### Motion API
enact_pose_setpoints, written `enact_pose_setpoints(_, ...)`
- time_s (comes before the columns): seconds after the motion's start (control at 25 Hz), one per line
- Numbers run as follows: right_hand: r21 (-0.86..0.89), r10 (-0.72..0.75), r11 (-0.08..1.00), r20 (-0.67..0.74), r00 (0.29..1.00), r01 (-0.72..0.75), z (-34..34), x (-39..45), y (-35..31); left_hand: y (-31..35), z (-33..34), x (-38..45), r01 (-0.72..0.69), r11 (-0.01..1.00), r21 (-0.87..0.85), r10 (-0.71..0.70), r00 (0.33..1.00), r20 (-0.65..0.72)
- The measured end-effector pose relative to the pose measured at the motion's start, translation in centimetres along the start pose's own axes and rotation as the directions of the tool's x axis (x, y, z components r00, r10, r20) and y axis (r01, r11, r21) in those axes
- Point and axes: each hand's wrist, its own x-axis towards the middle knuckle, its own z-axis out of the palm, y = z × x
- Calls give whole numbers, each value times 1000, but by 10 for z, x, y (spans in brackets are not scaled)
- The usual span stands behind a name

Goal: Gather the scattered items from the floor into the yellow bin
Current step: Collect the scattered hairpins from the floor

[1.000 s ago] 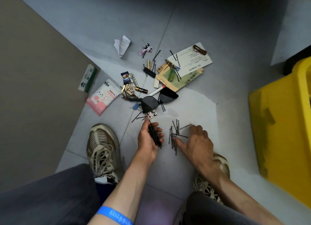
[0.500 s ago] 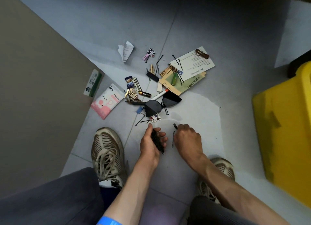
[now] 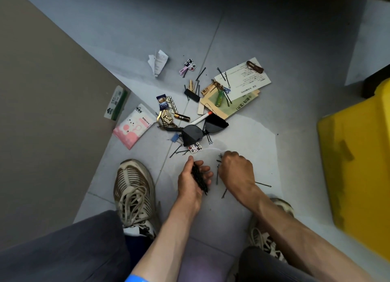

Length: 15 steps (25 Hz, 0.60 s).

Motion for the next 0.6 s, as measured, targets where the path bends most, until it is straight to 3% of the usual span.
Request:
enact_pose_setpoints(0.08,303,124,944,48,991,-133,-15,7,9,0,3,0,-6,1000,2,6,1000,6)
enact_pose_setpoints(0.16,643,208,719,164,964,-264,-30,2,12,-2,12,0,-10,1000,-6,10,999,40)
enact_pose_setpoints(0.2,736,177,620,205,963,-271,-34,-5,9,-3,18,0,2,1000,-18,-1,998,67)
enact_pose_setpoints(0.28,807,81,556,185,979,-199,-40,-23,0,-4,26,1,48,998,-33,-42,989,142)
enact_pose_setpoints(0.36,728,68,684,10,998,-54,-39,-36,6,-5,28,2,50,998,-45,-41,984,175)
enact_pose_setpoints(0.44,459,72,888,-143,987,1,-30,-44,36,-4,26,2,18,998,-54,-8,984,176)
enact_pose_setpoints(0.52,116,46,992,-49,998,-40,-17,-55,64,-2,24,2,-2,998,-59,13,985,174)
enact_pose_setpoints(0.6,-30,40,999,48,998,-39,2,-62,78,-1,22,2,-6,999,-39,12,990,140)
